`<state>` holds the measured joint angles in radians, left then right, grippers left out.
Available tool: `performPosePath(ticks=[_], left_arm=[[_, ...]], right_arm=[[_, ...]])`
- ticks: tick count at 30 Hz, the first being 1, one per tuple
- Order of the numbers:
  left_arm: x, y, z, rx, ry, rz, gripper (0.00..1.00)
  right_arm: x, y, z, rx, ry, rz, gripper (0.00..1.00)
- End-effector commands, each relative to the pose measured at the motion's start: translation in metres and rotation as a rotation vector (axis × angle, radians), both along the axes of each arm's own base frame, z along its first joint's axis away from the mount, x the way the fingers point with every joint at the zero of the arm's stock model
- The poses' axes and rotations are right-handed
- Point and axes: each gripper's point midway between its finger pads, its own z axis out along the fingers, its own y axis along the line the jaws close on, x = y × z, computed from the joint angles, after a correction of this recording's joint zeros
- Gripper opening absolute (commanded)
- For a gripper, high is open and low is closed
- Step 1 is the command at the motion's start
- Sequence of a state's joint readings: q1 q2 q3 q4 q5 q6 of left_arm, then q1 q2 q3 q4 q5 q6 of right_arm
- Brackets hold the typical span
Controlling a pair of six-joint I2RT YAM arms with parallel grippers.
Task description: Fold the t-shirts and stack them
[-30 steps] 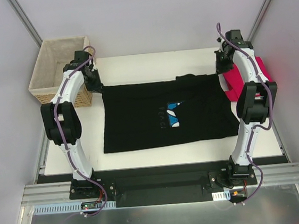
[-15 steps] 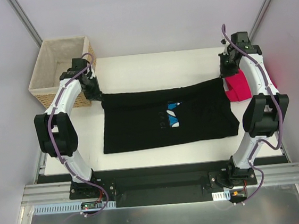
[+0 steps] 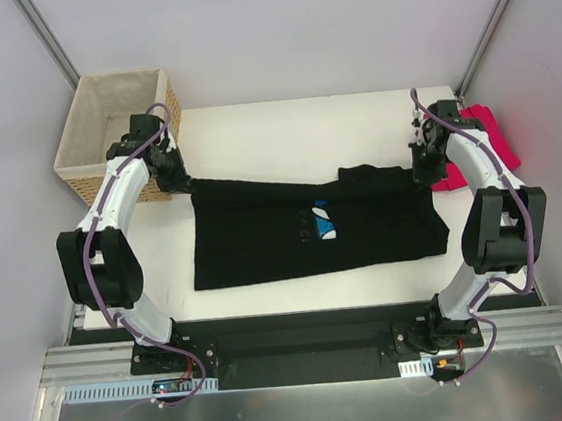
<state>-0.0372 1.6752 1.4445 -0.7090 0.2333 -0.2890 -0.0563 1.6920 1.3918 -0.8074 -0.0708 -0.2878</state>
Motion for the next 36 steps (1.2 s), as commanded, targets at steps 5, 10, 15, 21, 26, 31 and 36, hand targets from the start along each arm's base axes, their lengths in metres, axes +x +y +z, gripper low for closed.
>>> performPosePath(ticks=[5, 10, 15, 21, 26, 31, 36], left_arm=[[-0.035, 0.009, 0.008, -0.002, 0.012, 0.073, 0.0], [-0.043, 0.01, 0.026, 0.001, -0.041, 0.089, 0.0], [-0.038, 0.011, 0.044, 0.0, -0.083, 0.088, 0.0], [-0.04, 0.009, 0.047, -0.008, -0.085, 0.083, 0.0], [-0.048, 0.01, 0.039, -0.004, -0.056, 0.081, 0.0], [-0.056, 0.018, 0.014, 0.042, 0.012, 0.101, 0.0], [-0.061, 0.017, -0.009, 0.038, 0.071, 0.092, 0.0]], right_arm=[[-0.016, -0.008, -0.01, -0.049, 0.044, -0.048, 0.01], [-0.013, -0.02, 0.008, -0.109, 0.017, -0.065, 0.01], [0.001, -0.025, 0.035, -0.125, -0.043, -0.073, 0.01], [0.003, -0.023, 0.041, -0.109, -0.047, -0.072, 0.01], [-0.009, -0.021, 0.029, -0.106, -0.015, -0.063, 0.01], [-0.019, -0.024, 0.026, -0.122, -0.003, -0.062, 0.01], [-0.029, -0.022, 0.005, -0.11, 0.036, -0.064, 0.01]])
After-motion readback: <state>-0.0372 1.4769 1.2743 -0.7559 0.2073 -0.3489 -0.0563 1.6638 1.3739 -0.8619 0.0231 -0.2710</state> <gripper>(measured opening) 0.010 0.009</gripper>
